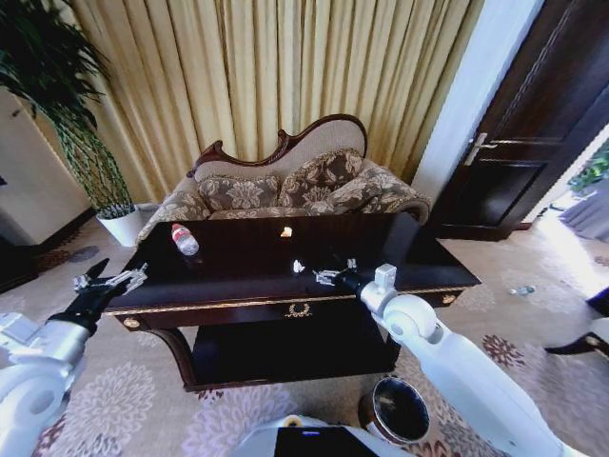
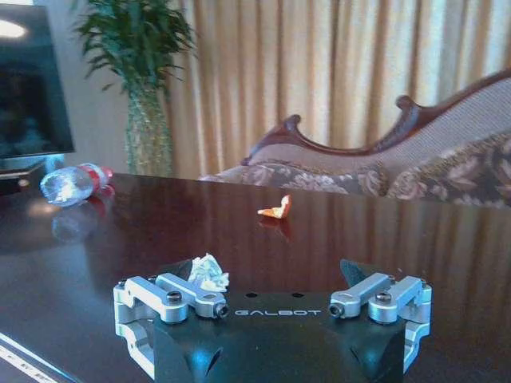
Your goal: Move to the front of the table and place the trash on the table into the trash bin.
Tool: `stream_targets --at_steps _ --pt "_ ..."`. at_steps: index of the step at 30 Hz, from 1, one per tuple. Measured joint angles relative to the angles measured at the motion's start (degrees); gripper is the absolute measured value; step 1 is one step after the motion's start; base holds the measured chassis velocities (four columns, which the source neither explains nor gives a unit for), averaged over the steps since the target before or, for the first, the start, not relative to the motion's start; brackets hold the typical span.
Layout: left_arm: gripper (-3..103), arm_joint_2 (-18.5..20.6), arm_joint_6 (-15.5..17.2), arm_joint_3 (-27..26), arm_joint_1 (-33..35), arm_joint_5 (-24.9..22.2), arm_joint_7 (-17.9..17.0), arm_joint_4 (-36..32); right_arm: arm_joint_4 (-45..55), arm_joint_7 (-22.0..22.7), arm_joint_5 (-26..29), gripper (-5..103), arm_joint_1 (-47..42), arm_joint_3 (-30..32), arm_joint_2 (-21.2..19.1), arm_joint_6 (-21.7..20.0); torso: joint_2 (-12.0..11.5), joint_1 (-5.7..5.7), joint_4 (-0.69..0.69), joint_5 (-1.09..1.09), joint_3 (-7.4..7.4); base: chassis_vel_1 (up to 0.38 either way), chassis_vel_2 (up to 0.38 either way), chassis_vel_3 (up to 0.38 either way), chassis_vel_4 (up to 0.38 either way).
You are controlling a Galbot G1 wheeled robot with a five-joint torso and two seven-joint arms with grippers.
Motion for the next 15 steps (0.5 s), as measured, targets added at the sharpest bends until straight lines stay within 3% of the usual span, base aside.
stream_targets --at_steps 7,15 --pt "100 -2.59 -0.08 0.15 -0.23 0.74 0.57 -0.06 -2.47 -4.48 -0.15 100 1.39 -0.76 -1.93 2.57 0.0 0.0 0.0 0.0 0.0 0.0 0.0 0.0 0.0" --pt "100 -4.43 -0.11 0.76 0.07 1.91 1.64 0.04 -2.56 -5.32 -0.01 100 2.36 -2.59 -2.47 2.44 0.0 0.0 0.0 0.0 0.0 0.0 0.0 0.0 0.0"
